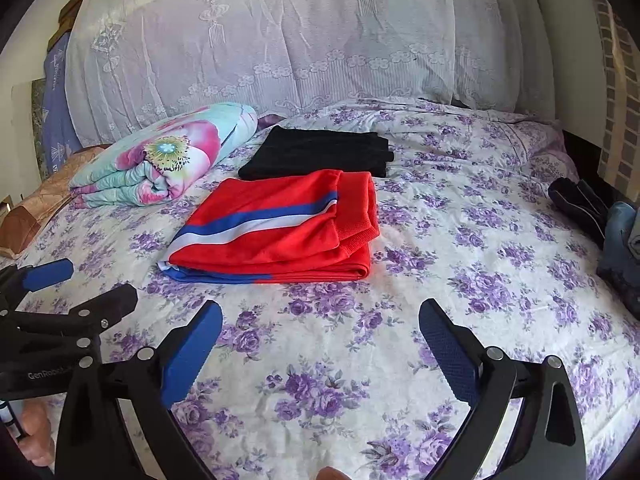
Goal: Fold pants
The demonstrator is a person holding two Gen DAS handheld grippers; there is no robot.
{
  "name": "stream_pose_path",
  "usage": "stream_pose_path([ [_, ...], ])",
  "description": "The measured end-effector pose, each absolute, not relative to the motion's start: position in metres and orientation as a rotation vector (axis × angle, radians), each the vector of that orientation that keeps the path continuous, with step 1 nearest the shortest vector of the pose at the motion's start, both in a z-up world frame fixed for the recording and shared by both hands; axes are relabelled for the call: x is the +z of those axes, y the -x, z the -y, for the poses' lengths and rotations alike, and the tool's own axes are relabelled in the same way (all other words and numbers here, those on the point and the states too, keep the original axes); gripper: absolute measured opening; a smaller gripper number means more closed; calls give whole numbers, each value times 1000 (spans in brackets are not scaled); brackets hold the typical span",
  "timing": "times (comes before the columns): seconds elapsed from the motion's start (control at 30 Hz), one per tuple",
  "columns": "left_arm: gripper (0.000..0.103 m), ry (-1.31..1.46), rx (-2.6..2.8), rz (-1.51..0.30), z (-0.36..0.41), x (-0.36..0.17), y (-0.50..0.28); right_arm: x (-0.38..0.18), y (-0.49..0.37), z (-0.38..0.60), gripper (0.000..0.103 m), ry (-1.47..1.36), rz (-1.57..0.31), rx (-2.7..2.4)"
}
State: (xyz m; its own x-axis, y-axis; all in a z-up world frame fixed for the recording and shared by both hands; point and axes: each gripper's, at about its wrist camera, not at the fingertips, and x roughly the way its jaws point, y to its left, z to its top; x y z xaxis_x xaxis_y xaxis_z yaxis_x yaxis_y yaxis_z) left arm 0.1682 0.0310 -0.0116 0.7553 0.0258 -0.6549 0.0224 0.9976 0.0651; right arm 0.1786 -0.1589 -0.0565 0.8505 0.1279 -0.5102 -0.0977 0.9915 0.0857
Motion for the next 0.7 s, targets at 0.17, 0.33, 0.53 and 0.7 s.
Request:
stream_pose_path([
  [0.17, 98, -65, -5, -714, -30, -11, -167, -58, -180, 160, 99, -60, -547, 111],
  [0.33, 98, -68, -3, -712, -30, -10, -166, -58, -179, 161, 99, -58, -544, 105],
  [0.53, 98, -76, -6, -698, -29, -8, -164, -59, -180, 162, 99, -58, -546, 101],
  [0.7, 98, -74, -1, -694, -29, -7, -164, -59, -180, 161, 99, -58, -547, 101],
])
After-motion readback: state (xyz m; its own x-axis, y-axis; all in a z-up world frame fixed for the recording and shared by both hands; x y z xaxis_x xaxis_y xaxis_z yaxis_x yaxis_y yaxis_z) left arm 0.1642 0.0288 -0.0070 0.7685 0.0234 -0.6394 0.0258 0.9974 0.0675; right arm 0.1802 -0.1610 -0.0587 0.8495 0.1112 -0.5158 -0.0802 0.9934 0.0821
